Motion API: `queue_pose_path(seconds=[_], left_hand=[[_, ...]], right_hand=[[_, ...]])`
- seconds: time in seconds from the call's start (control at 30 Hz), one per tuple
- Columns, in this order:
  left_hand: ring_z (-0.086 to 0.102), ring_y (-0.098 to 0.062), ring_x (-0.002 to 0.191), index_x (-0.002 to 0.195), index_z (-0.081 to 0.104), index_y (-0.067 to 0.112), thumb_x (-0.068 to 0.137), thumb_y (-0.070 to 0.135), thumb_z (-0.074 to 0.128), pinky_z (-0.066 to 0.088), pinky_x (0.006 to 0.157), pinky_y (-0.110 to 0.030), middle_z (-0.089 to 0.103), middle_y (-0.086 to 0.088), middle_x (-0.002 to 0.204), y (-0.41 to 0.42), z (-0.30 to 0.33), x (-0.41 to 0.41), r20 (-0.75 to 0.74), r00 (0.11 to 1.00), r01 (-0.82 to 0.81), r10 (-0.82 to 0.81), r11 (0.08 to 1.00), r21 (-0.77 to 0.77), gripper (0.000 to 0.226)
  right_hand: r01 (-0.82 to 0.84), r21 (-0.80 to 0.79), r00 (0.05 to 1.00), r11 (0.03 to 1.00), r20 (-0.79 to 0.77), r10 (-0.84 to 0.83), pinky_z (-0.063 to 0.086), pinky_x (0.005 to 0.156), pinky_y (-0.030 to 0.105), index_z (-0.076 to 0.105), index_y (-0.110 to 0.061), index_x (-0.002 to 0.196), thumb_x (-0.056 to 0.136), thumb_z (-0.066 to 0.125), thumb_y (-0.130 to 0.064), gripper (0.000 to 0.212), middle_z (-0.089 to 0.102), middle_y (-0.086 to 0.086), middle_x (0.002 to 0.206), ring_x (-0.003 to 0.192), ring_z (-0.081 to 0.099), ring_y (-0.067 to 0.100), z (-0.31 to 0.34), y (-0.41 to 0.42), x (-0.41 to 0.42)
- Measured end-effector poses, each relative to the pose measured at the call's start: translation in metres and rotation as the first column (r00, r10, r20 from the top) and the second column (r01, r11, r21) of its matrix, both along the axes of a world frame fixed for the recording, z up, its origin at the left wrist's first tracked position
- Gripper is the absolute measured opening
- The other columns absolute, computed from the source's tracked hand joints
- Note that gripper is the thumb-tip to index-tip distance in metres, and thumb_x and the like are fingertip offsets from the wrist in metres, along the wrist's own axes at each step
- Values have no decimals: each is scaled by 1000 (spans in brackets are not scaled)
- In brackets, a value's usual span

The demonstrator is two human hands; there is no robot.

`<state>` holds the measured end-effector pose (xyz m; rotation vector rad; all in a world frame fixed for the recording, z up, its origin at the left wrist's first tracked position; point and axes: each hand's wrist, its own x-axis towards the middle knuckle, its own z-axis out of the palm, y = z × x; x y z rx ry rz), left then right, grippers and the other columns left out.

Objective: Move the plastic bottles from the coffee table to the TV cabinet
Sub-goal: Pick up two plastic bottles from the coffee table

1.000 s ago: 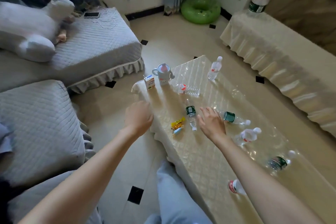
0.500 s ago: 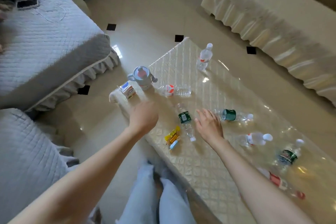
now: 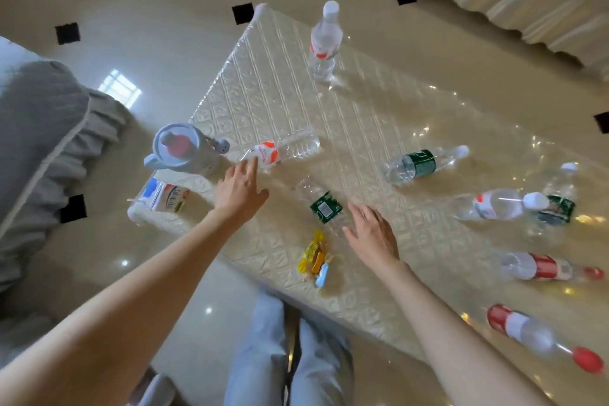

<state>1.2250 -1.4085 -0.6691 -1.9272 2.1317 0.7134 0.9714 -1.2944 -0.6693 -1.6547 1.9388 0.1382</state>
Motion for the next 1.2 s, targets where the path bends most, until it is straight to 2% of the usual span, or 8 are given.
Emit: queue_pose_path(seconds=[0.1, 0.33, 0.43, 0.6, 0.73, 0.9, 1.07, 1.2], left_hand=[[36, -33, 127, 148, 15, 14, 87, 32, 60, 45, 91, -44, 24, -10, 150, -12, -35, -3, -30, 999, -25, 26, 1000, 9, 78], [42, -38, 120, 147, 19, 6, 86, 21, 61, 38, 96, -44, 36, -20, 142, -40, -94, 3, -40, 998, -47, 44, 997, -64, 76], [47, -36, 116, 149, 15, 11, 88, 18, 59, 41, 92, -43, 38, -18, 142, -49, -107, 4, 29, 998, -58, 60, 997, -59, 76], [50, -37, 111, 145, 24, 11, 86, 25, 66, 42, 91, -44, 43, -22, 128, -42, -107, 9, -3, 999, -41, 41, 999, -14, 74], [51, -38, 104, 137, 39, 8, 79, 20, 73, 43, 85, -42, 53, -22, 119, -22, -86, 7, -202, 972, -140, 120, 986, -88, 68], [58, -35, 96, 121, 58, 8, 73, 19, 77, 46, 80, -41, 64, -16, 110, 2, -39, 3, -328, 927, -259, 184, 945, -201, 53], [57, -33, 89, 106, 66, 4, 69, 17, 80, 44, 73, -38, 68, -14, 97, 16, 3, 0, -342, 931, -243, 128, 916, -319, 42], [58, -31, 86, 102, 69, 9, 67, 19, 82, 44, 71, -35, 68, -10, 96, 23, 26, -2, -358, 931, -212, 80, 914, -347, 39]], right_hand=[[51, 7, 999, 999, 11, -51, 36, 105, 35, 32, -15, 144, 93, 52, -34, 58, 39, 6, 146, 132, 38, 21, -31, 9, -1], [159, 24, 987, 987, 22, -160, 43, 98, 31, 32, -15, 143, 85, 64, -38, 70, 48, 7, 139, 123, 49, 21, -76, 27, -6], [192, 63, 981, 979, -13, -191, 47, 86, 28, 30, -13, 144, 84, 67, -36, 74, 57, 9, 130, 111, 58, 22, -85, 29, -5], [274, 107, 960, 956, -86, -265, 46, 73, 27, 37, -15, 141, 87, 65, -29, 62, 65, 7, 118, 100, 63, 22, -80, 32, -5], [328, -3, 944, 945, -35, -328, 46, 75, 28, 48, -15, 134, 84, 68, -29, 56, 67, 6, 114, 99, 63, 25, -62, 35, -7], [368, -216, 930, 904, 78, -360, 49, 75, 27, 64, -8, 117, 71, 80, -25, 51, 71, 8, 106, 91, 68, 26, -30, 38, -13], [321, -413, 946, 852, 106, -305, 43, 65, 17, 70, -11, 99, 61, 87, -23, 43, 74, 2, 89, 75, 70, 18, 7, 34, -15], [329, -466, 944, 822, 170, -282, 41, 64, 15, 70, -15, 94, 60, 87, -20, 38, 72, -2, 85, 74, 66, 14, 33, 26, -11]])
